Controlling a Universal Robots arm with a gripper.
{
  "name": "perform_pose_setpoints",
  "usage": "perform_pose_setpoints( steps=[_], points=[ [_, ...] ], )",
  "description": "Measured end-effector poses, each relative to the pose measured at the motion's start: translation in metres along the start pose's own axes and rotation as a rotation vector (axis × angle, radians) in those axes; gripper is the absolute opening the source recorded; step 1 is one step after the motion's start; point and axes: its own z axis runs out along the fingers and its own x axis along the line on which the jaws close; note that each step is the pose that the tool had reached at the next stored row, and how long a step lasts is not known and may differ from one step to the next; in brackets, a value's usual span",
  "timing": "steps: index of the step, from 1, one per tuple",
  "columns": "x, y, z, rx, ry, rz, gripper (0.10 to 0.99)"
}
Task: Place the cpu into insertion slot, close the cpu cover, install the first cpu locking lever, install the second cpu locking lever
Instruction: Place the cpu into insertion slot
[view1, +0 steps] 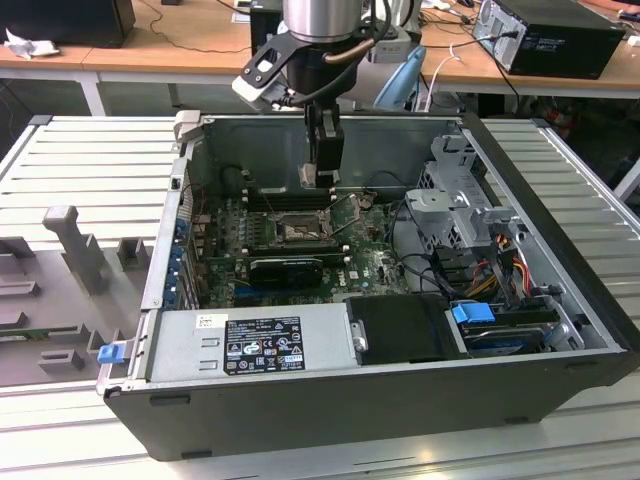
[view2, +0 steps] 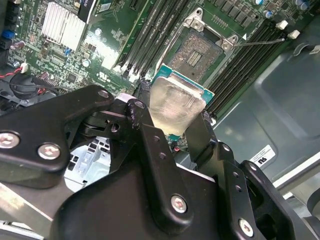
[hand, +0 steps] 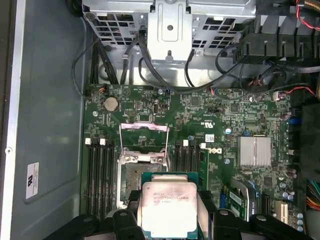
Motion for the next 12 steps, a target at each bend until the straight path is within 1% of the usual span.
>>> perform_pose_setpoints(
  steps=[7, 9, 12],
  points=[
    [0.0, -0.0006, 0.0056, 0.0, -0.0006, 0.009, 0.529],
    [0.0, -0.0007, 0.0069, 0.001, -0.0027, 0.039, 0.529],
    [0.0, -0.0008, 0.0084, 0.001, -0.0046, 0.065, 0.529]
  ],
)
